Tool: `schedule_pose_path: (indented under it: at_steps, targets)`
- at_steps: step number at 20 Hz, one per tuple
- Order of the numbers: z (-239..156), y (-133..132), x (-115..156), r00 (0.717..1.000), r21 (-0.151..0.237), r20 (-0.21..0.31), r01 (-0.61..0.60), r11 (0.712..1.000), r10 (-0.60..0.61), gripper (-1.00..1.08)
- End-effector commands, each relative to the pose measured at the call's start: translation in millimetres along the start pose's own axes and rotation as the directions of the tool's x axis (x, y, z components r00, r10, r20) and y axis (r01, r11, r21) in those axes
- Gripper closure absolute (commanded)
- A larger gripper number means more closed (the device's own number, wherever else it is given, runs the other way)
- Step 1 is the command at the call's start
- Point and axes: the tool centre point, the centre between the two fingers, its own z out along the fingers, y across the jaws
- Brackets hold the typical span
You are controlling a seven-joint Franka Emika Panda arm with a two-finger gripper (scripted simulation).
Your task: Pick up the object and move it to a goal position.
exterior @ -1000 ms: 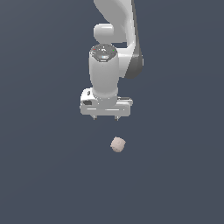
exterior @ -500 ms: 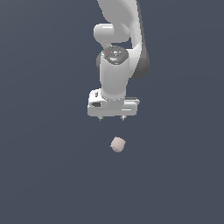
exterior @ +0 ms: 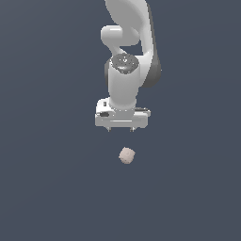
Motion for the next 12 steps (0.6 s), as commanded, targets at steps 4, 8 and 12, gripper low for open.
schedule_pose_path:
  at_steps: [4,8,12]
  targets:
    - [13,-5,10,0.997,0.007,0.003,-0.080,0.997,0.080,-0.92]
    - [27,-11,21,0.986,0.013,0.007,-0.165,0.986,0.165,-0.92]
    - [45,-18,32,0.964,0.019,0.013,-0.265,0.964,0.265,-0.92]
